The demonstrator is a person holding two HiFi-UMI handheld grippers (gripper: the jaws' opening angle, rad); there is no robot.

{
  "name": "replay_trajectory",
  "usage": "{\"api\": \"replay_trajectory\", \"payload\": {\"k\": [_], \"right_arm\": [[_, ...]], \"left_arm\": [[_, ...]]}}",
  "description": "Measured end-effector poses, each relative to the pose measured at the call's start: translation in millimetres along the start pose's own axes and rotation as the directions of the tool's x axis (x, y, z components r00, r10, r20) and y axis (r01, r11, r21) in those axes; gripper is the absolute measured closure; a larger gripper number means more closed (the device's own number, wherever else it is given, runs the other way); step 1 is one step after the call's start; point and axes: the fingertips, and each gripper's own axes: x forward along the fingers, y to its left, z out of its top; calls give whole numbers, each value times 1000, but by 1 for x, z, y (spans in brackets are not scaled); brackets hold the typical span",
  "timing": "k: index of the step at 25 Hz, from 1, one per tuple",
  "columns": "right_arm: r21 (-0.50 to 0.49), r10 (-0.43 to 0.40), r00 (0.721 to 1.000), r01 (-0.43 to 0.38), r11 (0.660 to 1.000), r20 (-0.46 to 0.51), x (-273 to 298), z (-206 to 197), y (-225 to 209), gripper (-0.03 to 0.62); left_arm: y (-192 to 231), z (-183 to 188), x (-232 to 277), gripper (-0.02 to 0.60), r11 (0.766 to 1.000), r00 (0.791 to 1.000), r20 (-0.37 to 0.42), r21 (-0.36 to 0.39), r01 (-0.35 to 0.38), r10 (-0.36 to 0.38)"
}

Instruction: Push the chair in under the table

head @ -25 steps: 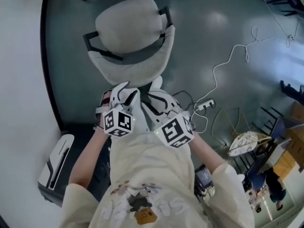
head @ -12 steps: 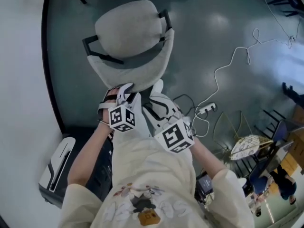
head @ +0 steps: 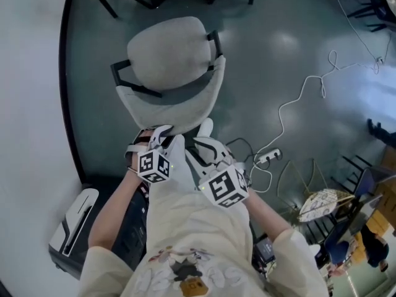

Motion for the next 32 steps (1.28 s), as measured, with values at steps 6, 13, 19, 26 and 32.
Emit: {"api": "replay_trajectory", "payload": {"k": [6, 13, 19, 26, 32], "right_arm": [[-10, 12, 1000, -12, 1000, -21, 14, 3, -2, 502], [-28, 13, 999, -14, 1000, -36, 48, 17, -3, 502], [-61, 1, 999, -3, 998, -34, 69, 43, -8, 503], [-55, -12, 1000, 11, 998, -18, 103, 70, -26, 503], [-40, -33, 999, 32, 999, -13, 131, 87, -47, 503]], "left_arm": [[24, -23, -8, 480, 999, 999, -22, -11, -34, 33], [66, -49, -9, 479, 999, 999, -30, -12, -33, 32], [104, -53, -10, 479, 1000, 1000, -22, 19, -11, 11], [155, -49, -1, 479, 999, 1000, 5, 47, -15, 15], [196, -51, 4, 479, 998, 1000, 13, 53, -25, 25]]}}
